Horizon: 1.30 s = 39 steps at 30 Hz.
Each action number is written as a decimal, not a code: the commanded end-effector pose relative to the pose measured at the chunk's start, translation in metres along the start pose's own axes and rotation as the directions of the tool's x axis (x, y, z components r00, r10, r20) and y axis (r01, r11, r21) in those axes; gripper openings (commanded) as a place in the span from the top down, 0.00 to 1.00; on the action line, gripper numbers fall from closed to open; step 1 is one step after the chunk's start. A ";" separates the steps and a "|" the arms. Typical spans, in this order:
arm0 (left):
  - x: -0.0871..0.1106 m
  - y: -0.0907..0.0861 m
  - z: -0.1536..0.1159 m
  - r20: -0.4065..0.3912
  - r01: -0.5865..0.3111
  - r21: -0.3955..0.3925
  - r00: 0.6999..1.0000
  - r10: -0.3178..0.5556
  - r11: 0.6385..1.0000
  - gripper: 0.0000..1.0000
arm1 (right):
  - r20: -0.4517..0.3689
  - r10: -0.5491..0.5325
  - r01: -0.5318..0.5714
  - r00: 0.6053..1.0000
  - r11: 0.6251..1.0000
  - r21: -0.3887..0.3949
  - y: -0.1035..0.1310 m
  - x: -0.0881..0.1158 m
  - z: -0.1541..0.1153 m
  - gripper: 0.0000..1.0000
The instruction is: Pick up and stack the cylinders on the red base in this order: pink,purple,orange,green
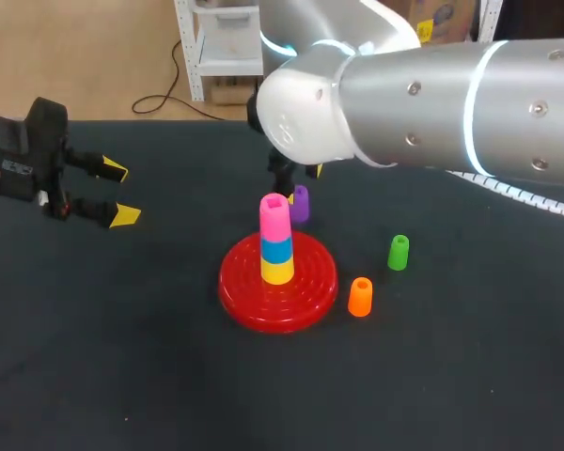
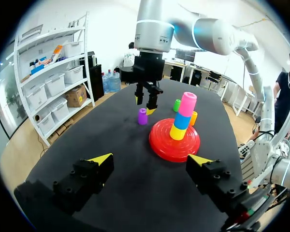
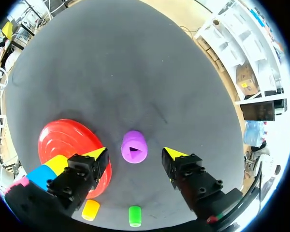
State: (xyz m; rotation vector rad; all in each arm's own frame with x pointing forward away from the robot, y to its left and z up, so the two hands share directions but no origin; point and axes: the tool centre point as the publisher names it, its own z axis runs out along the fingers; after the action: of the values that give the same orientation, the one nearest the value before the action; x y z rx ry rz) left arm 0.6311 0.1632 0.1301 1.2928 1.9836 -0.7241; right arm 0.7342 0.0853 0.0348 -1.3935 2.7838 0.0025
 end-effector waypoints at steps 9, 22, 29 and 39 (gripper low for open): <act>0.001 0.000 0.000 0.005 -0.002 -0.001 1.000 0.002 1.000 0.00 | -0.001 0.005 -0.005 1.000 1.000 -0.009 0.001 0.002 0.007 0.50; 0.001 0.000 0.000 0.005 -0.002 -0.001 1.000 0.002 1.000 0.00 | 0.000 -0.016 0.016 1.000 1.000 0.000 0.003 0.000 0.007 0.95; 0.001 0.000 0.000 0.005 -0.002 -0.001 1.000 0.002 1.000 0.00 | 0.032 -0.036 0.036 0.999 0.999 0.005 0.007 0.002 -0.014 1.00; 0.001 0.000 0.000 0.005 -0.002 -0.001 1.000 0.002 1.000 0.00 | 0.102 -0.130 0.129 0.986 0.992 0.014 0.017 0.010 -0.077 1.00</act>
State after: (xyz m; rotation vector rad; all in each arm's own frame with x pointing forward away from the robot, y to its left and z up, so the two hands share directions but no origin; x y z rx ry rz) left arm 0.6311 0.1632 0.1301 1.2927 1.9836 -0.7240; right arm 0.7302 0.0976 0.0910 -1.5408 2.6442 0.0429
